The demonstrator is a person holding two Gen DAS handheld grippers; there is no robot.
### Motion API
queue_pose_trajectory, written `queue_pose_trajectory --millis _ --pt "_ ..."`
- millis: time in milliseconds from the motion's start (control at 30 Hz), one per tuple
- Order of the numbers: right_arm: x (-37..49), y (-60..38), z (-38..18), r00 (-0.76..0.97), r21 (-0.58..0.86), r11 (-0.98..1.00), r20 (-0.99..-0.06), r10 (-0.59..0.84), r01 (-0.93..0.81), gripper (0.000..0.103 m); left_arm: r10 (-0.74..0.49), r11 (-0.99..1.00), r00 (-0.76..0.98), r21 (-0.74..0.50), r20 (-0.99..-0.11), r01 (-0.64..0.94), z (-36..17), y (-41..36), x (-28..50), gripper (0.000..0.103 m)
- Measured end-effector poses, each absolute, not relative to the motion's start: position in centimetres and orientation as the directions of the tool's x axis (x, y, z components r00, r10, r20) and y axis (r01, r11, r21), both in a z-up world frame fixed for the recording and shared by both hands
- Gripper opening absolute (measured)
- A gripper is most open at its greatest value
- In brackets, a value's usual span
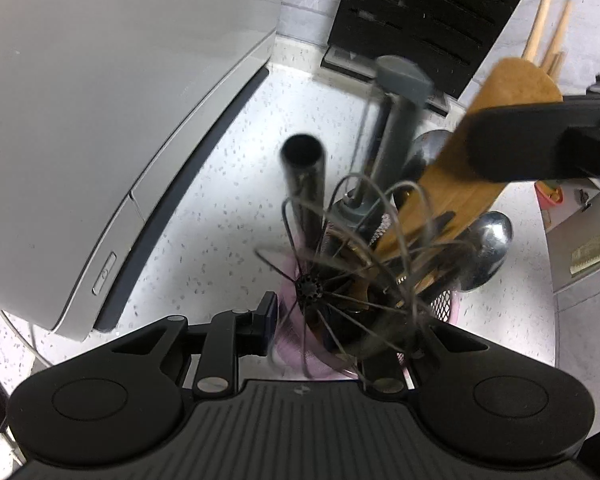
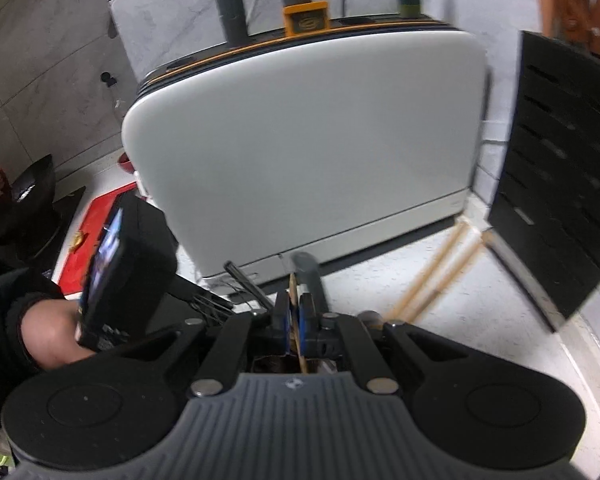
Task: Organize utensils
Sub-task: 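Carry the spatula over the cup and lower it in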
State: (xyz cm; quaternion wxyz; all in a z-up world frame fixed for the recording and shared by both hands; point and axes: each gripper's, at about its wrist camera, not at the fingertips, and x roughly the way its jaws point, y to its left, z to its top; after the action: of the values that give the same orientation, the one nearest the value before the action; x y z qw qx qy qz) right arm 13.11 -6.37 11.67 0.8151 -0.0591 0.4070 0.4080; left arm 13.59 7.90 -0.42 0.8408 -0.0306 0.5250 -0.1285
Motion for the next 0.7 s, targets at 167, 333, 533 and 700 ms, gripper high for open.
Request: queue_pose_trajectory --millis 167,333,533,700 --pt "12.6 -6.0 11.8 0.347 0.199 0.661 -0.723 0.597 -0.723 0.0 -0.234 0.968 0.433 -0.166 -0.871 0.189 -0.5 7.7 13.4 0.026" --pt "12.0 -5.8 11.3 0.353 0.149 0.671 -0.756 0.55 -0.726 0.0 -0.216 0.975 0.44 -0.172 -0.872 0.138 -0.7 7.5 13.4 0.019" --pt "12.9 -5.8 10.4 0.386 0.124 0.703 -0.763 0.519 -0.7 0.0 -0.191 0.982 0.457 -0.164 -0.869 0.097 -0.9 6.2 14.1 0.018" --pt "13.2 -6.5 10.2 0.405 0.139 0.721 -0.748 0.526 -0.679 0.0 -0.191 0.981 0.46 -0.156 -0.867 0.114 -1.0 6.3 14.4 0.027"
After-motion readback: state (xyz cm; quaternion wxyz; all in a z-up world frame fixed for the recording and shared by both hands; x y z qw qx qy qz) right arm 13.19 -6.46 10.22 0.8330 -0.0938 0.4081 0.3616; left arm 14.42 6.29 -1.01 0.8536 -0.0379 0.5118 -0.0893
